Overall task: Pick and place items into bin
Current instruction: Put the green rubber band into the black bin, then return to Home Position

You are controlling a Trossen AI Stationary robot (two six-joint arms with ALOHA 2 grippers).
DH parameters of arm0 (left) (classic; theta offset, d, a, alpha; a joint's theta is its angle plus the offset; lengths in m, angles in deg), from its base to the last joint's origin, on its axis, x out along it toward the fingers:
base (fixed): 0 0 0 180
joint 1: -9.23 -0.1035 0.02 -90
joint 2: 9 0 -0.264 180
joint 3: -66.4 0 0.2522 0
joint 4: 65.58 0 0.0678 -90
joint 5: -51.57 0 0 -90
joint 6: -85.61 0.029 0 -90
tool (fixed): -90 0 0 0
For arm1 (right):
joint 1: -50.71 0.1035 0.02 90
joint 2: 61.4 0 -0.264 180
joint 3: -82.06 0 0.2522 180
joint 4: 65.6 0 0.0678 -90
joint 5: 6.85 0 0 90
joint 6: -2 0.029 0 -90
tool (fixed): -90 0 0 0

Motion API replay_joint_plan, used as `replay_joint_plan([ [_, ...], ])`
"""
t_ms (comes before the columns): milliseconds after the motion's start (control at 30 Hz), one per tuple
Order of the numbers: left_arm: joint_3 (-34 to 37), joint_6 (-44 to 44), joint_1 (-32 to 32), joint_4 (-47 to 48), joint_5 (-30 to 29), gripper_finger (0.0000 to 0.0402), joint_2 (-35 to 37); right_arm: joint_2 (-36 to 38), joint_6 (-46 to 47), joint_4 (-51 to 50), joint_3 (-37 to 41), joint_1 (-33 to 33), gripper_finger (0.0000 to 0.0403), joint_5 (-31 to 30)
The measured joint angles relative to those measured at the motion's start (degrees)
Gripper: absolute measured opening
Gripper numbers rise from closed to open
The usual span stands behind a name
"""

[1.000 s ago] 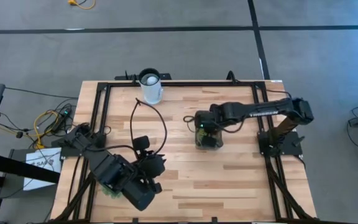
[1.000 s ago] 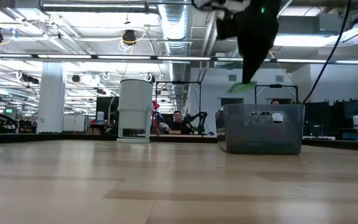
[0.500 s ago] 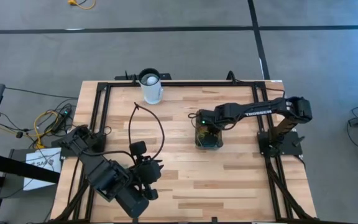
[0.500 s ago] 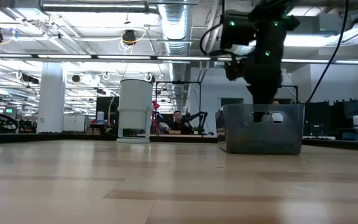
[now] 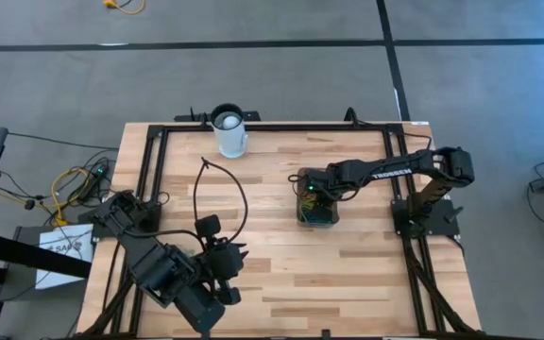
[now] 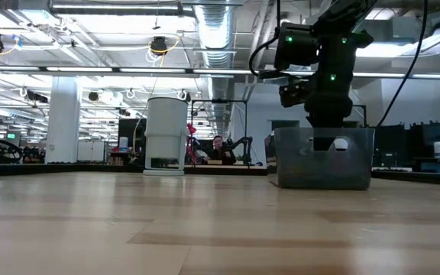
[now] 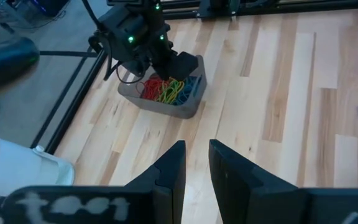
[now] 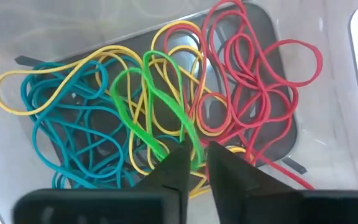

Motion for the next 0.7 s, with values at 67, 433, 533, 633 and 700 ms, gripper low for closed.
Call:
replay_joint_plan([
  [67, 0.00, 0.00, -0.02, 0.00, -0.04, 0.0061, 0.00, 0.00, -0.71, -0.02, 0.00, 0.00, 0.0059, 0.00],
  [433, 0.00, 0.24, -0.09, -0.02, -1.88, 0.0061, 0.95, 0.13, 1.67, -11.87, -7.76, 0.98, 0.0112, 0.12],
  [533, 0.00, 0.32, -0.09, -0.01, -5.91, 0.0061, 3.66, 0.13, 2.40, -22.00, -14.98, 2.80, 0.0112, -0.46],
  [633, 0.00, 0.46, -0.52, 0.00, -8.33, 0.0061, 7.18, 0.15, 2.41, -31.04, -23.22, 5.66, 0.0111, -4.01],
  [700, 0.00, 0.33, -1.00, 0.00, -7.56, 0.0061, 9.88, 1.32, 2.43, -36.05, -28.33, 8.09, 0.0112, -7.49],
])
